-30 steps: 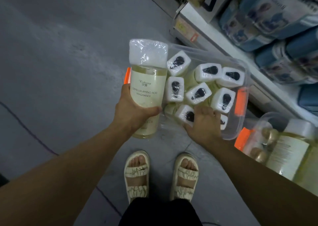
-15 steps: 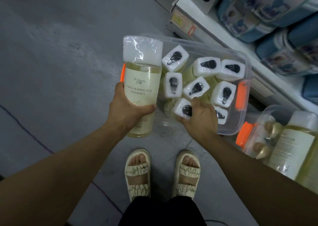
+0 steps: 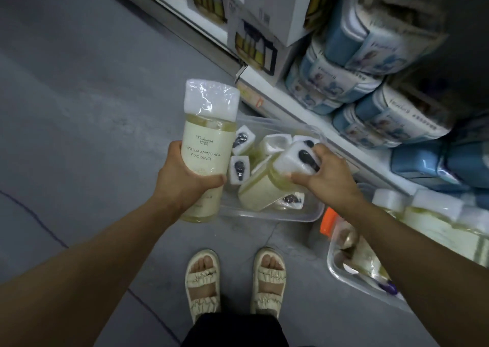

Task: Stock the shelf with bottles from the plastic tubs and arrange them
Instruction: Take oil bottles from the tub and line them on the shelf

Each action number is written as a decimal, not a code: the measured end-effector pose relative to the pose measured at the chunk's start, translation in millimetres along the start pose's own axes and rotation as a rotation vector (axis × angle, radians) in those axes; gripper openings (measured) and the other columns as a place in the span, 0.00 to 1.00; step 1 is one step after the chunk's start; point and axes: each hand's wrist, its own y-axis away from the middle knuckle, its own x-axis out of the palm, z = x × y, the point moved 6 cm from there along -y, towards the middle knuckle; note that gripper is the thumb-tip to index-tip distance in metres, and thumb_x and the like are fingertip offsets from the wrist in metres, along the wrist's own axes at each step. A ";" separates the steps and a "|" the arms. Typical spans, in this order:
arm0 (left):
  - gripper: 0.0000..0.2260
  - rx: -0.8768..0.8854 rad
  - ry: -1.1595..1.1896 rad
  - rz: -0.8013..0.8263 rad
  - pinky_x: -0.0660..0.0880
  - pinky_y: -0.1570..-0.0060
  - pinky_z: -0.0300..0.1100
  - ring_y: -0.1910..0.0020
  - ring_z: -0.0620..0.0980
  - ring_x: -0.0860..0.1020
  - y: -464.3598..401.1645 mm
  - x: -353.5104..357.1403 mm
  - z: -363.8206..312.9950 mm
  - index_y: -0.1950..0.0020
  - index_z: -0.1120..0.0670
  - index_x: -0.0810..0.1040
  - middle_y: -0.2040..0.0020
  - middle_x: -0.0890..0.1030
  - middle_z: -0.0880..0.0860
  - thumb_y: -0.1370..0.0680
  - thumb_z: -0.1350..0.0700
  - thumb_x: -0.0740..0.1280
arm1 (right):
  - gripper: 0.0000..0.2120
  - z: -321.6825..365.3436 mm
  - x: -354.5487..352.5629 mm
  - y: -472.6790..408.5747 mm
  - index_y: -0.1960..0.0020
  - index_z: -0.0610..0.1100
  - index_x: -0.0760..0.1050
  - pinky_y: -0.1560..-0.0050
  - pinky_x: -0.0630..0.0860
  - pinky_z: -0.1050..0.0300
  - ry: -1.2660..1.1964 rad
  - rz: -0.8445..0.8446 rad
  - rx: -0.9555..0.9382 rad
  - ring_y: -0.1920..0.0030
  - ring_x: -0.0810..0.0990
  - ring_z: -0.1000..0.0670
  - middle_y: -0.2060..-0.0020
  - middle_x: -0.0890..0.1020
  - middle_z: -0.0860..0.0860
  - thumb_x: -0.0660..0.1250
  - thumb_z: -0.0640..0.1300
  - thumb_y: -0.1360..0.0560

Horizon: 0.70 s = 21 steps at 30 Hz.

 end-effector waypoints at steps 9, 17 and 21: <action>0.34 0.107 -0.004 -0.026 0.72 0.55 0.44 0.48 0.50 0.75 43.3 -37.0 -95.0 0.39 0.49 0.65 0.47 0.75 0.48 0.37 0.58 0.80 | 0.13 88.8 -125.5 23.8 0.50 0.48 0.73 0.65 0.71 0.64 -0.089 -0.036 -0.070 0.58 0.77 0.58 0.58 0.78 0.57 0.73 0.51 0.30; 0.33 0.226 -0.001 -0.047 0.70 0.56 0.42 0.49 0.50 0.73 98.2 -78.8 -185.2 0.41 0.49 0.65 0.49 0.75 0.47 0.38 0.58 0.80 | 0.15 183.5 -219.1 69.9 0.49 0.44 0.74 0.69 0.79 0.55 -0.031 -0.160 -0.095 0.61 0.81 0.48 0.56 0.80 0.47 0.73 0.51 0.30; 0.33 0.290 0.023 -0.053 0.71 0.55 0.44 0.49 0.50 0.74 127.9 -100.5 -230.6 0.42 0.48 0.64 0.53 0.74 0.43 0.38 0.58 0.80 | 0.17 231.3 -264.2 104.8 0.51 0.44 0.72 0.67 0.72 0.57 0.103 -0.267 -0.121 0.61 0.77 0.50 0.55 0.78 0.47 0.72 0.54 0.30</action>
